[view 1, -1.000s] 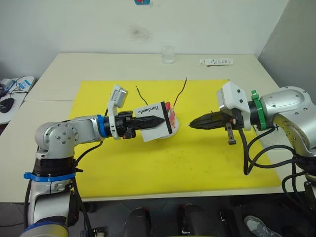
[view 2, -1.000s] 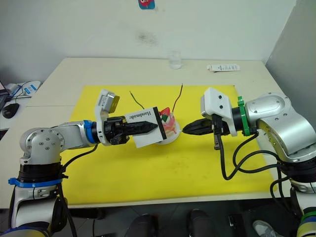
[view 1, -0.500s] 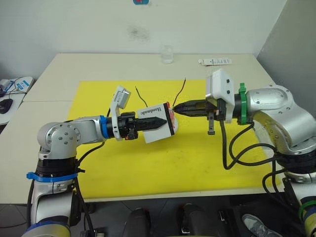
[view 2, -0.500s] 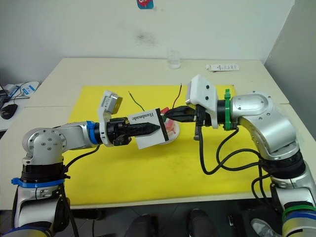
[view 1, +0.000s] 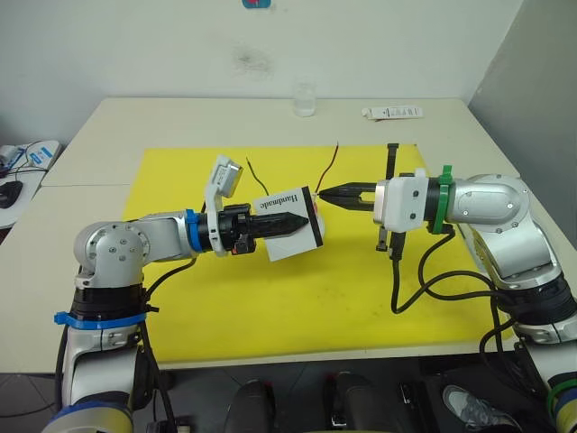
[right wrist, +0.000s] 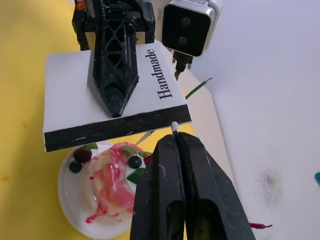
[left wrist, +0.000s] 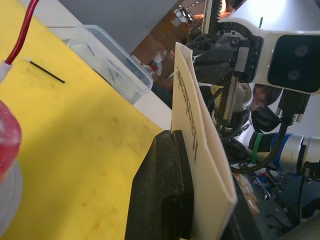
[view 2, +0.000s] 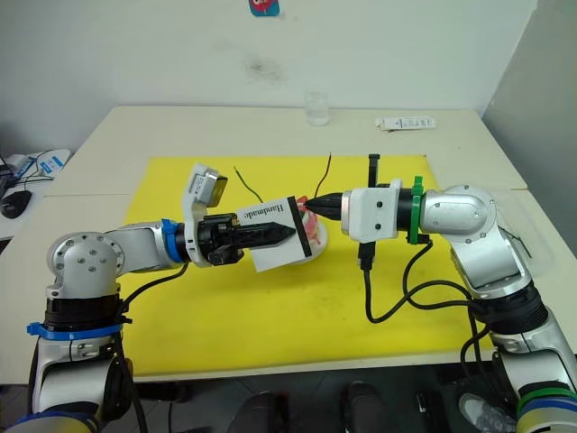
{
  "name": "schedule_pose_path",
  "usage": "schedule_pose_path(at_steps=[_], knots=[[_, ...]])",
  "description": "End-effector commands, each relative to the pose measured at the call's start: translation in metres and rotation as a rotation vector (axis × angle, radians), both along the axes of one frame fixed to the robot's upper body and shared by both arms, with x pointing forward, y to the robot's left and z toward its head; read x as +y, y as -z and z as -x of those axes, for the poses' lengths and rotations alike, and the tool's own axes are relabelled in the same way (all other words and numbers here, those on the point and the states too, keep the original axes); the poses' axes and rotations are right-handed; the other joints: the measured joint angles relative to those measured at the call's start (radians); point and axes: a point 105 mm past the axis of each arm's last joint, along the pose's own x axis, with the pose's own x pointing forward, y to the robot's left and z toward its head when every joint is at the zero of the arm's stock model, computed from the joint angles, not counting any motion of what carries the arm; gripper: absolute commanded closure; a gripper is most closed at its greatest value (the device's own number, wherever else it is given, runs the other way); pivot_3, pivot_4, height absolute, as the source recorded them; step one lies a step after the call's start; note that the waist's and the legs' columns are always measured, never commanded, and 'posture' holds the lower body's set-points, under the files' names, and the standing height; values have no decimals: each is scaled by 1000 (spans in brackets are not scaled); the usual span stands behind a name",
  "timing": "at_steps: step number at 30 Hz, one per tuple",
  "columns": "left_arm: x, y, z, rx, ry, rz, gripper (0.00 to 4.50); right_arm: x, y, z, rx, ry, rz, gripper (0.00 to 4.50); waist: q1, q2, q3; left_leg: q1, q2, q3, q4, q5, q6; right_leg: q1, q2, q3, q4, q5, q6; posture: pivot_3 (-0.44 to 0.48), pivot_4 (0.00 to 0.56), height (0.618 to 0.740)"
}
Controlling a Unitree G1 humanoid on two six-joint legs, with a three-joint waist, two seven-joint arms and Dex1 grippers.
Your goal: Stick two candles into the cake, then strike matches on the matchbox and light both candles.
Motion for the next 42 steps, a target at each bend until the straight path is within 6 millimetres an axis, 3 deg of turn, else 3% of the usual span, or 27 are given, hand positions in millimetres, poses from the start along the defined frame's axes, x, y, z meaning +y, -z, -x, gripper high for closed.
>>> schedule_pose_path(at_steps=[1, 17, 24, 27, 29, 32, 34, 39, 42], knots=[[2, -16, 0, -42, 6, 41, 4500, 2, -2, 6, -49, -27, 2, 4492, 0, 0, 0, 0, 0, 0, 0, 0, 0, 0, 0, 0, 0, 0, 0, 0, 150, 740], [1, -16, 6, -37, 29, 42, 4500, 2, 5, 2, -74, -10, 32, 4492, -1, 0, 0, 0, 0, 1, 0, 0, 0, 0, 0, 1, 0, 0, 0, 0, 150, 740], [0, -20, 4, -39, 29, 62, 4500, 8, 16, 0, -83, -18, 88, 4492, -1, 0, 0, 0, 0, 1, 0, 0, 0, 0, 0, 1, 0, 0, 0, 0, 150, 740], [0, -23, 3, -44, 25, 81, 4500, 7, 39, 4, -25, -45, 211, 4492, -1, 0, 0, 0, 0, 1, 0, 0, 0, 0, 0, 1, 0, 0, 0, 0, 150, 740], [1, -27, 0, -49, 18, 103, 4500, -5, 70, 25, 137, -118, 378, 4492, 1, 0, 0, 0, 0, 1, 0, 0, 0, 0, 0, 1, 0, 0, 0, 0, 150, 740], [5, -37, -10, -62, -19, 133, 4500, -73, 111, 93, 522, -219, 813, 4492, 34, -2, 1, -1, -1, -2, 0, 0, 0, 1, 0, -3, -3, -1, 1, 0, 150, 740], [8, -40, -17, -72, -44, 136, 4500, -93, 102, 109, 674, -186, 838, 4492, 36, 3, 3, -3, -4, -2, -1, 0, 0, 0, 0, -3, -4, -3, 3, 0, 150, 740], [12, -36, -16, -73, -50, 130, 4500, -83, 56, 54, 556, 9, 534, 4492, -8, -3, 4, 3, -2, 2, 0, -1, 1, 2, -4, 1, -3, 1, 2, 0, 150, 740], [10, -28, -10, -57, -33, 114, 4500, -66, 31, 41, 546, 17, 370, 4492, -6, -4, 5, 5, -1, -1, 0, 0, 0, 2, -1, 0, 1, 2, 1, 0, 150, 740]])
